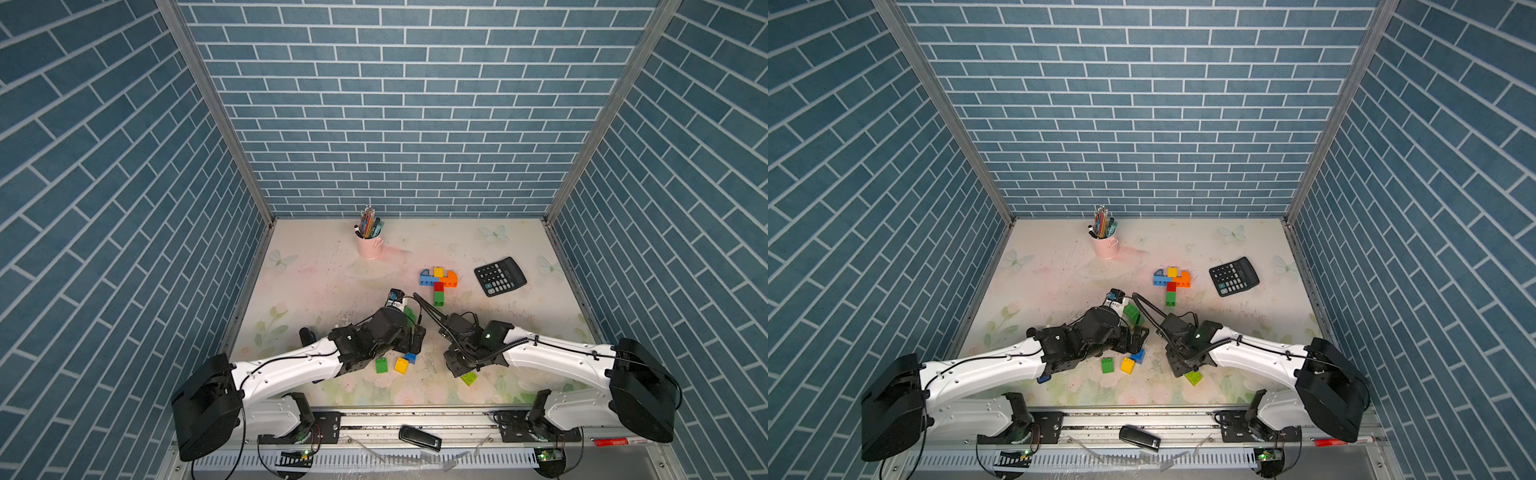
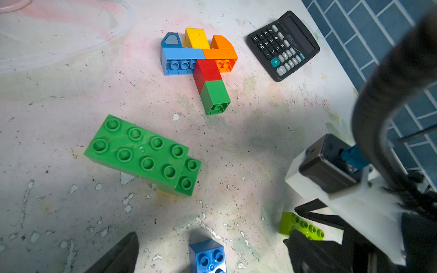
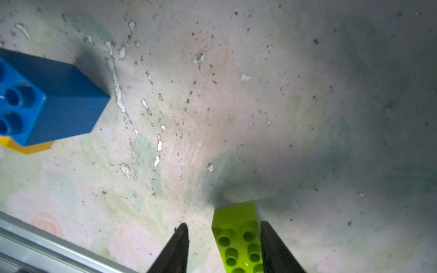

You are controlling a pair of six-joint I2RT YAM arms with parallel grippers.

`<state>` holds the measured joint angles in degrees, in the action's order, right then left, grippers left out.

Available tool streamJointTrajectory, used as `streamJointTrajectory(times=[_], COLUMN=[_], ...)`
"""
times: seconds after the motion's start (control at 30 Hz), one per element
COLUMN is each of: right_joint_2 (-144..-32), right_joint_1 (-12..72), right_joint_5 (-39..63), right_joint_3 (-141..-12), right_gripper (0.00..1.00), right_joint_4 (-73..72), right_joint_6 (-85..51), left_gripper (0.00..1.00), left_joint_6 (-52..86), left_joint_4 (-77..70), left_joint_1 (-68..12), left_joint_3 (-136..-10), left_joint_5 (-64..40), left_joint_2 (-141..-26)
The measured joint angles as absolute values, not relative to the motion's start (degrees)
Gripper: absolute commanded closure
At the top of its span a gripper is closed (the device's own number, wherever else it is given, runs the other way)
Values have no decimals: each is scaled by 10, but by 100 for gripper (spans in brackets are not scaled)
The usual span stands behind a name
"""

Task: Assemble a fork with lego
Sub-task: Pick up the lego brick from the center of the board.

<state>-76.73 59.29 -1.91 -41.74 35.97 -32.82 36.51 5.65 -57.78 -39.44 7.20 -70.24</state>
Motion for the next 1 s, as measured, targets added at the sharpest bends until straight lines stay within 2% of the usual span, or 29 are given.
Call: streamJointTrajectory(times=[0.2,0.5,0.67,1.0], right_joint_2=[-773,-802,-805,-811], right_joint_1=[600,609,611,611], right_joint_5=[-32,-33,-37,-50], right_joint_3=[-417,-417,-418,-424], right_gripper=[49,62,64,74], right_joint_4=[373,376,376,382], right_joint_6=[-333,-338,-341,-347], left_gripper=[1,1,1,1], left_joint_6=[365,368,369,368], left_joint_4=[56,51,50,51], left_joint_1=[-578,-578,-578,-569], left_joint_3=[-394,-392,-389,-389], left_joint_5=[75,77,77,73], left_joint_2=[-710,-711,-711,-711])
